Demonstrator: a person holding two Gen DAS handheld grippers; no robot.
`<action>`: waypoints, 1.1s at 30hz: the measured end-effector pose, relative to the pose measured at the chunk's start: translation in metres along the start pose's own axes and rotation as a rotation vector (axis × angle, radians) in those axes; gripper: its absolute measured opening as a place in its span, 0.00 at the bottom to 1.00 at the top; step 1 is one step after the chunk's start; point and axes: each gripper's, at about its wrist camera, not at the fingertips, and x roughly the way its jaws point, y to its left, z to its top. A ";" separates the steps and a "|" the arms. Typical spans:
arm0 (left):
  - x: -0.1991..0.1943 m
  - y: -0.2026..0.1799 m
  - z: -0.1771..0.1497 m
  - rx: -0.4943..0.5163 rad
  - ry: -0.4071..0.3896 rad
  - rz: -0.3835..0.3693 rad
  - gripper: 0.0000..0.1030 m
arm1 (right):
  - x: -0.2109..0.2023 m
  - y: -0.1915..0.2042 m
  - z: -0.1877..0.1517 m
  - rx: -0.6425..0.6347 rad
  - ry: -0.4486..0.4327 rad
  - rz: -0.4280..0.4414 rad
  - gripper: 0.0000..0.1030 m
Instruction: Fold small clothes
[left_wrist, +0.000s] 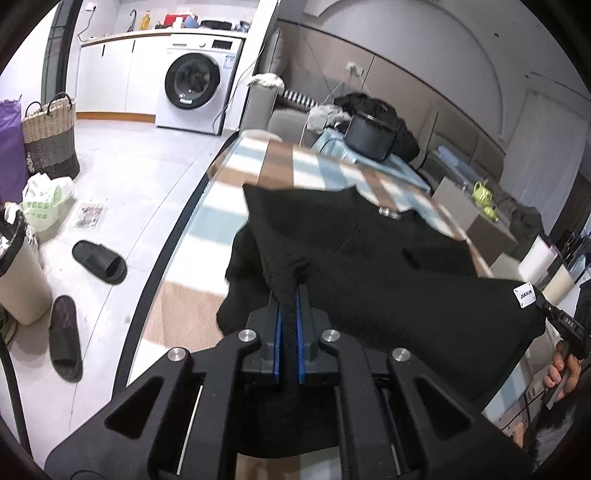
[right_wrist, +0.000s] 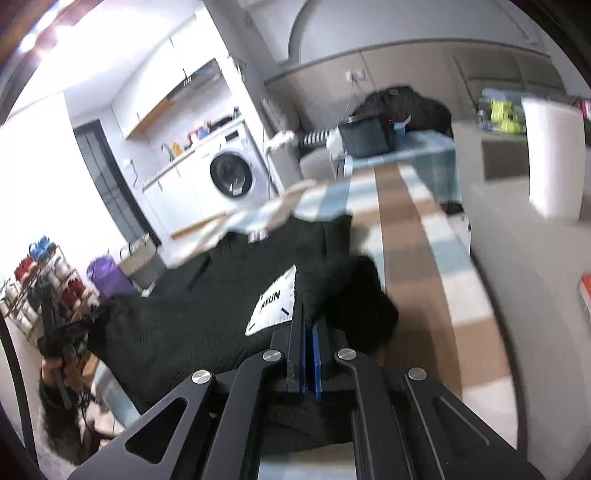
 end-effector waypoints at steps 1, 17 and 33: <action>0.001 -0.002 0.005 0.005 -0.011 0.000 0.03 | 0.001 0.000 0.006 0.012 -0.015 -0.001 0.02; 0.088 0.016 0.065 -0.072 0.065 0.061 0.04 | 0.110 -0.044 0.054 0.240 0.062 -0.182 0.03; 0.046 0.028 0.019 -0.158 0.097 0.049 0.41 | 0.060 -0.050 -0.011 0.453 0.176 0.126 0.39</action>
